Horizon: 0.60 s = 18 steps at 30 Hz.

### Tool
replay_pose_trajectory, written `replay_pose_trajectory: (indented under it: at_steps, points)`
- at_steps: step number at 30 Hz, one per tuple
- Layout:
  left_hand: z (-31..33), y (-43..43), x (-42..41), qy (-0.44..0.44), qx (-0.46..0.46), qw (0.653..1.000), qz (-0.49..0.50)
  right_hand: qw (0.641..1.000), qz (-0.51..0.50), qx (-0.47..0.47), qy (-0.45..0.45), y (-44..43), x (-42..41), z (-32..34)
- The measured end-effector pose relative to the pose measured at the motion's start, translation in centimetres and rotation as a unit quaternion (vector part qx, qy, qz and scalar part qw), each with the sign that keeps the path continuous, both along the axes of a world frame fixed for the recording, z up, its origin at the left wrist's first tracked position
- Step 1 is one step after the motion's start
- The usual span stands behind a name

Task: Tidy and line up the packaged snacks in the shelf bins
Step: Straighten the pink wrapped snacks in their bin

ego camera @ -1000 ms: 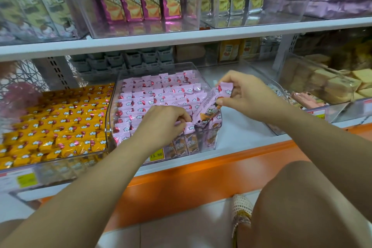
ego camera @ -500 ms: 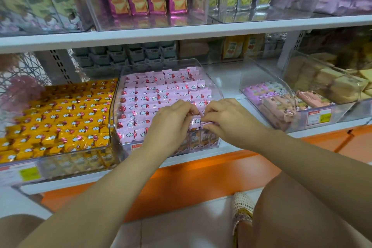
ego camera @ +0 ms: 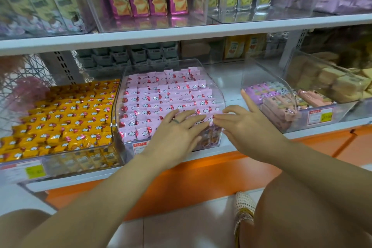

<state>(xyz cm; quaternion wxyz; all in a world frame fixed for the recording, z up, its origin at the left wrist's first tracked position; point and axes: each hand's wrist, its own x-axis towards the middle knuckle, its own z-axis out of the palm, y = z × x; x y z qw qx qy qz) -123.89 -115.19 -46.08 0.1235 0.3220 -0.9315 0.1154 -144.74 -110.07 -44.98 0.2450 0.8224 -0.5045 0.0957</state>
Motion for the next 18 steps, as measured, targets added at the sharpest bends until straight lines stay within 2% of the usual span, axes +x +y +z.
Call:
replay_pose_trajectory:
  at_steps: [3, 8, 11, 13, 16, 18]
  points:
    - [0.3, -0.3, -0.1, -0.024, 0.002, 1.0, -0.003, 0.999, -0.016, 0.007, 0.039, -0.2, -0.4, -0.7]
    - [0.2, -0.4, 0.2, -0.063, -0.006, 0.998, -0.006, 1.0, -0.02, 0.016, 0.0, -0.3, 0.2, -1.7]
    - [0.4, -0.1, 0.4, -0.079, -0.022, 0.997, -0.006, 0.997, -0.016, 0.078, 0.01, -0.4, 0.6, 0.2]
    - [0.6, 0.1, 1.1, -0.063, -0.042, 0.997, 0.013, 0.995, -0.012, 0.098, -0.007, -0.6, 0.6, 1.4]
    - [0.3, 0.3, 3.1, -0.039, -0.037, 0.996, 0.07, 0.995, 0.011, 0.078, -0.062, -0.3, 2.0, 0.8]
    - [-0.2, 0.3, 4.5, -0.063, -0.015, 0.993, 0.103, 0.993, -0.004, 0.113, -0.025, -0.3, 3.4, -1.0]
